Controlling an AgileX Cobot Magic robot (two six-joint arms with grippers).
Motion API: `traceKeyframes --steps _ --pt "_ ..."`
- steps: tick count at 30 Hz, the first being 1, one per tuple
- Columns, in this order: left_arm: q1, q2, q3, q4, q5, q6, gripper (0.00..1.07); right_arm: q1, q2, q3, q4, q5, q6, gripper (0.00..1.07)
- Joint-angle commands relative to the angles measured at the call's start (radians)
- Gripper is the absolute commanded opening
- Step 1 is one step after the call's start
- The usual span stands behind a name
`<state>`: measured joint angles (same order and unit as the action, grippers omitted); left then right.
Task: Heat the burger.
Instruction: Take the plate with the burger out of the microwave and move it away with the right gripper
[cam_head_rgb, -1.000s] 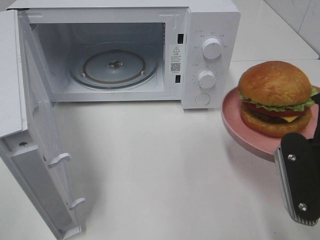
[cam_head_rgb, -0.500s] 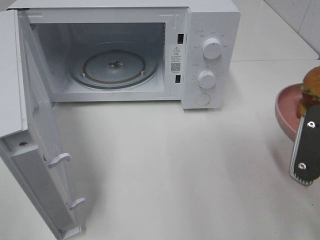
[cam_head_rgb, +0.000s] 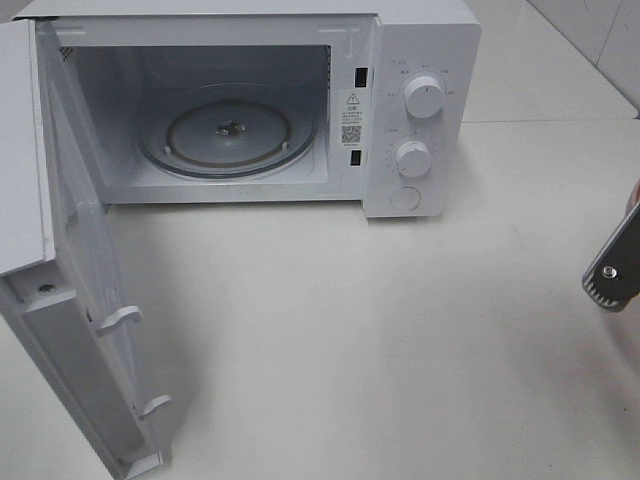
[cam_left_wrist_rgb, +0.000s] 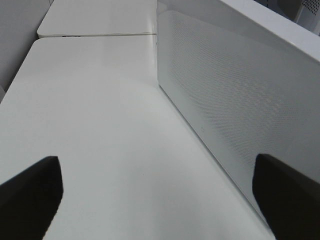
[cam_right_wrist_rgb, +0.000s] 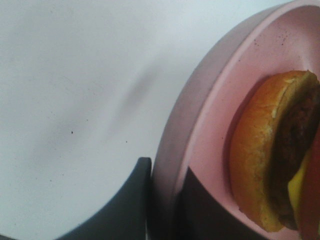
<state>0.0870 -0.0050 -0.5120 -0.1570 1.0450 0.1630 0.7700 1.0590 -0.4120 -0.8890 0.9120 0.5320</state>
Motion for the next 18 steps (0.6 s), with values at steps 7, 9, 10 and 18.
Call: traceKeyframes --steps 7,9,10,18 --pt "0.002 -0.010 0.004 0.001 -0.001 -0.004 0.98 -0.002 0.173 -0.070 -0.070 0.066 0.337 0.00" --pt "0.002 -0.010 0.004 0.001 -0.001 -0.004 0.98 -0.002 0.208 -0.090 -0.070 0.066 0.383 0.00" --pt "0.002 -0.010 0.004 0.001 -0.001 -0.004 0.98 -0.002 0.208 -0.090 -0.070 0.066 0.383 0.00" --pt "0.002 -0.010 0.004 0.001 -0.001 -0.004 0.98 -0.002 0.372 -0.165 -0.057 0.148 0.472 0.00"
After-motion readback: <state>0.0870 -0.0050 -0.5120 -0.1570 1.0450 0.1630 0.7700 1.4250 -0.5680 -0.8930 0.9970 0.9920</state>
